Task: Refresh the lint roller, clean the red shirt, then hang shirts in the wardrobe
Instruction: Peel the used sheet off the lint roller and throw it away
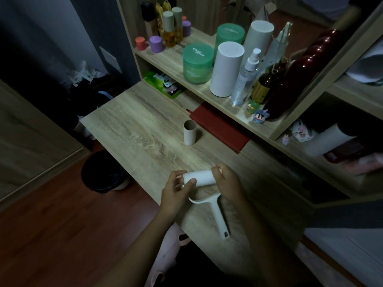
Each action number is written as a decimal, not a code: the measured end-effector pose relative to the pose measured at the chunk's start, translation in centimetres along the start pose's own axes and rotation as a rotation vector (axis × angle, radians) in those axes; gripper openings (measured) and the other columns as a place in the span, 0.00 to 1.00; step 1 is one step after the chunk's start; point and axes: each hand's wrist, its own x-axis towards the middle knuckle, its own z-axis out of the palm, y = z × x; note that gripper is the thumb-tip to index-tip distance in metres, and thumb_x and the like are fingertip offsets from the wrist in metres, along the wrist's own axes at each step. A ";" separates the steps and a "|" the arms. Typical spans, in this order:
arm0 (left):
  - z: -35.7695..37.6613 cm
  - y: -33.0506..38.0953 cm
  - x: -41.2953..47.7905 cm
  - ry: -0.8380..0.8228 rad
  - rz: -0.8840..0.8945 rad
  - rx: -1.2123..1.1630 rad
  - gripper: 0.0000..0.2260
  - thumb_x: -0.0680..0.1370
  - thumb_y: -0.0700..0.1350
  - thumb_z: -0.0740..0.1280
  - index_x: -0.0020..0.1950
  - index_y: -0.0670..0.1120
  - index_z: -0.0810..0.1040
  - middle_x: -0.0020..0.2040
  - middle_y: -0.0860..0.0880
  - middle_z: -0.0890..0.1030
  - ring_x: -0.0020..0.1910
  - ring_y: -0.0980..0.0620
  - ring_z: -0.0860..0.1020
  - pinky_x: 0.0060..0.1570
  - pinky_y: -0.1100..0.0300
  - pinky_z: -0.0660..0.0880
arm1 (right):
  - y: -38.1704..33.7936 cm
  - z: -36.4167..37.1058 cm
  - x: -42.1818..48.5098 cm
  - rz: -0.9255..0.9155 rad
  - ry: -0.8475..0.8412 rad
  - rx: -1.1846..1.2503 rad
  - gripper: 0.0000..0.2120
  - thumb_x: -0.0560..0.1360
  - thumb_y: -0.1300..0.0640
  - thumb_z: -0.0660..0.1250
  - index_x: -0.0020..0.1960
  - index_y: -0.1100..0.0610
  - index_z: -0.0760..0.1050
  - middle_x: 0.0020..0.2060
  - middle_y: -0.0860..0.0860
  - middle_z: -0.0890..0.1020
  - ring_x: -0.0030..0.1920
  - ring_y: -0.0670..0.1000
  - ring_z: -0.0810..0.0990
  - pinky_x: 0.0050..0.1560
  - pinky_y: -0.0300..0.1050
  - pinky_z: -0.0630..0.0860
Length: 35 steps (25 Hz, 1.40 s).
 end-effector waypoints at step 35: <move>0.6 -2.3 2.6 0.265 -0.220 -0.441 0.08 0.74 0.46 0.70 0.53 0.51 0.78 0.56 0.42 0.80 0.53 0.43 0.80 0.55 0.50 0.77 | 5.5 -0.4 1.9 -0.200 0.068 -0.204 0.14 0.80 0.57 0.55 0.58 0.59 0.76 0.53 0.56 0.79 0.52 0.52 0.78 0.52 0.42 0.74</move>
